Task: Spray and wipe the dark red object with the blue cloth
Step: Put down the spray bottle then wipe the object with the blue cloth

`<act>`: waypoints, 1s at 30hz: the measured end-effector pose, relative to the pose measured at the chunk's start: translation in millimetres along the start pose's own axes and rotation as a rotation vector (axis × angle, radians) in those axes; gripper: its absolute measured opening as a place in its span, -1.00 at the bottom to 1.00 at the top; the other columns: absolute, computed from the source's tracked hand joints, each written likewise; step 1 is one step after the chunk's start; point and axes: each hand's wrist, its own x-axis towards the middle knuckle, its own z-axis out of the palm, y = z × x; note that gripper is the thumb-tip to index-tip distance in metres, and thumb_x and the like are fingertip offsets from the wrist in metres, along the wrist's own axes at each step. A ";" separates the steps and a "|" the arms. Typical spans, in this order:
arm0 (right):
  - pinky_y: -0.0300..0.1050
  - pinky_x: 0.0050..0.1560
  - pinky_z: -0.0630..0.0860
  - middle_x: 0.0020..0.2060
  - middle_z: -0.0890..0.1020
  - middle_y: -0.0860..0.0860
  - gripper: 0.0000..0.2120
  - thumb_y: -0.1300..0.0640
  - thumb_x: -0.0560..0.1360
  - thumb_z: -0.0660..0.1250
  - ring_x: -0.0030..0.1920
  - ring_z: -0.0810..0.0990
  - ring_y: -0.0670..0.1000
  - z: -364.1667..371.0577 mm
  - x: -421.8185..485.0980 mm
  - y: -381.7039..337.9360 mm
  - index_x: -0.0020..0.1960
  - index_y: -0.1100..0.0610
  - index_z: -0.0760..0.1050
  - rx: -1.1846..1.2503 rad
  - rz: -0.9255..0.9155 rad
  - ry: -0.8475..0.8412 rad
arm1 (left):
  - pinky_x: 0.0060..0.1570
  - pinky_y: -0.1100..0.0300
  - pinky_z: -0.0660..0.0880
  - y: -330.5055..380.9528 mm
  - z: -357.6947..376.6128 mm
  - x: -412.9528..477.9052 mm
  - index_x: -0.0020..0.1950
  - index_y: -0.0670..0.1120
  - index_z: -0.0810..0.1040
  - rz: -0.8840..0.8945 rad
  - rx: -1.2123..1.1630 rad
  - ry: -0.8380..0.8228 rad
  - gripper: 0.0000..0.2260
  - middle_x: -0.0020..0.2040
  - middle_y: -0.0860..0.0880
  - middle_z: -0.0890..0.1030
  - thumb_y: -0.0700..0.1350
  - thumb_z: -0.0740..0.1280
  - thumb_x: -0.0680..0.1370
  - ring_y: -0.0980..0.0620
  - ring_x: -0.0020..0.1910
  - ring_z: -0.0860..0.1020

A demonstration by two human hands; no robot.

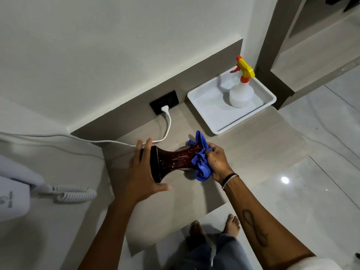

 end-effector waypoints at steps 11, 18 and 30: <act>-0.13 0.72 0.21 0.65 0.37 0.14 -0.31 0.50 0.52 0.15 0.68 0.31 0.05 25.4 -60.0 11.0 0.64 0.23 0.34 -0.603 -0.849 -0.078 | 0.13 0.54 0.25 8.9 5.3 4.4 0.32 -0.02 0.49 0.077 -0.089 0.242 -0.24 0.20 -0.06 0.62 -0.15 0.65 0.15 0.09 0.17 0.51; 0.10 0.78 0.01 0.76 -0.15 0.04 -0.16 0.49 0.59 0.21 0.78 -0.13 0.12 4.5 -47.0 54.3 0.75 0.09 -0.01 -1.158 -0.758 -0.336 | 0.24 0.17 0.36 5.8 1.1 0.3 0.39 -0.20 0.47 0.044 -0.063 0.151 -0.21 0.27 -0.14 0.58 -0.12 0.64 0.20 -0.17 0.26 0.55; 0.15 0.76 0.05 0.74 -0.06 0.12 -0.21 0.52 0.57 0.21 0.77 -0.10 0.17 10.5 -45.8 34.8 0.72 0.18 0.08 -1.187 -0.823 -0.319 | 0.10 0.14 0.39 -1.8 3.3 -9.7 0.28 -0.19 0.49 -0.056 -0.102 0.206 -0.27 0.15 -0.13 0.58 0.01 0.51 0.15 -0.19 0.15 0.56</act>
